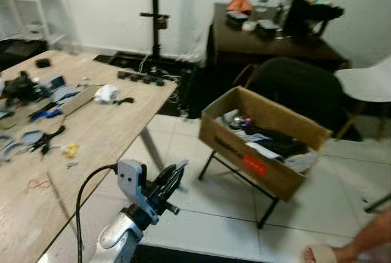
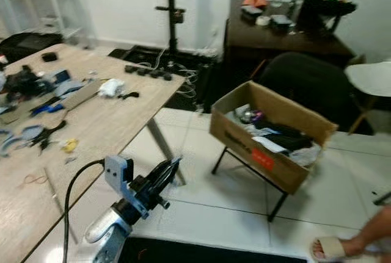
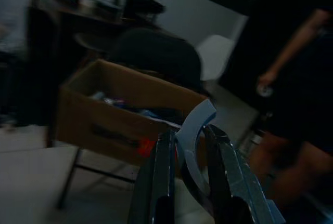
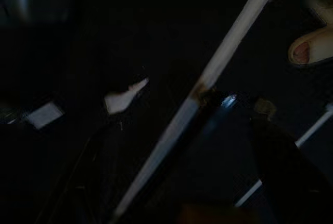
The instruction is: Picking trash to rubbish bin
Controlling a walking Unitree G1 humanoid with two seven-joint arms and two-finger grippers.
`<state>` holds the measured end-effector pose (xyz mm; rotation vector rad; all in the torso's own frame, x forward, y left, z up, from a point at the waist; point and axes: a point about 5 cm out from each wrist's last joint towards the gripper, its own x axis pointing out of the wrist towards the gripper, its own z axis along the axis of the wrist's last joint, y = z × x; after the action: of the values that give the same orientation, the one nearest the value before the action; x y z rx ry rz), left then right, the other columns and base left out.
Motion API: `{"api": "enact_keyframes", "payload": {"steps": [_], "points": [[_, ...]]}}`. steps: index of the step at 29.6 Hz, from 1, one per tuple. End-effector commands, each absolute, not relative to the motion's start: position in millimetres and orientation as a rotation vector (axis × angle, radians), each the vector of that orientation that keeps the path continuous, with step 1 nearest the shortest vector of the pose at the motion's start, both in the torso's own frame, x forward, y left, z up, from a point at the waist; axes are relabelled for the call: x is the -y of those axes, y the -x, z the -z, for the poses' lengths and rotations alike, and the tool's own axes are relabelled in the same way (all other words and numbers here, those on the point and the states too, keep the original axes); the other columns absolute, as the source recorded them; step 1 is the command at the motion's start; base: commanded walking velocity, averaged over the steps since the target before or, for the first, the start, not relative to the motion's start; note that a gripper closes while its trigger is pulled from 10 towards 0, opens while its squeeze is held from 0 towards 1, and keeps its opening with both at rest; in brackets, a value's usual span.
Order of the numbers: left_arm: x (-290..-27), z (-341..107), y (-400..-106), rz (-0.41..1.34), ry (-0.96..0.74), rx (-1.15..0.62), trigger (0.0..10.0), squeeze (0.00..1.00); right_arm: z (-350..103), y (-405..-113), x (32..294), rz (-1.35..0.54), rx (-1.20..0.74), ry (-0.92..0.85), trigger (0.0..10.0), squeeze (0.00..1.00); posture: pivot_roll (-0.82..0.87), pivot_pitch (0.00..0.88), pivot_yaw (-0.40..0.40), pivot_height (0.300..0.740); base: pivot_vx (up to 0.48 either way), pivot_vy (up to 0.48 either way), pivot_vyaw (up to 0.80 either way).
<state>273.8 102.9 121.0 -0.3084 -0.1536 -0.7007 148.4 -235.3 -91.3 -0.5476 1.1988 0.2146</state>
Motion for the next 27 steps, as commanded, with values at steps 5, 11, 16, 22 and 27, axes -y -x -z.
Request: {"api": "enact_keyframes", "payload": {"steps": [5, 11, 16, 22, 27], "points": [[-95.9, -121.7, -273.6, 0.731, 0.29, 0.152, 10.0, 0.0, 98.2, -134.5, 228.2, -0.234, -1.246, 0.526, 10.0, 0.0, -0.02, 0.152, -0.007, 0.74, 0.0, 0.0, -0.79], [-96.9, -122.2, -275.8, 0.722, 0.28, 0.149, 10.0, 0.0, 100.1, -132.7, 222.3, -0.243, -1.247, 0.523, 10.0, 0.0, -0.03, 0.155, -0.005, 0.74, 0.0, 0.0, -0.78], [-94.8, -124.1, -275.8, 0.737, 0.28, 0.152, 10.0, 0.0, 100.9, -132.2, 219.1, -0.245, -1.246, 0.518, 10.0, 0.0, -0.03, 0.158, -0.001, 0.74, 0.0, 0.0, -0.79], [-93.3, -125.1, -276.1, 0.749, 0.28, 0.152, 10.0, 0.0, 101.1, -133.3, 216.5, -0.25, -1.244, 0.519, 10.0, 0.0, -0.03, 0.153, -0.003, 0.74, 0.0, 0.0, -0.78], [-94.2, -126.4, -279.0, 0.73, 0.281, 0.155, 10.0, 0.0, 100.3, -135.5, 216.6, -0.251, -1.241, 0.524, 10.0, 0.0, -0.03, 0.146, -0.006, 0.74, 0.0, 0.0, -0.79]]}}
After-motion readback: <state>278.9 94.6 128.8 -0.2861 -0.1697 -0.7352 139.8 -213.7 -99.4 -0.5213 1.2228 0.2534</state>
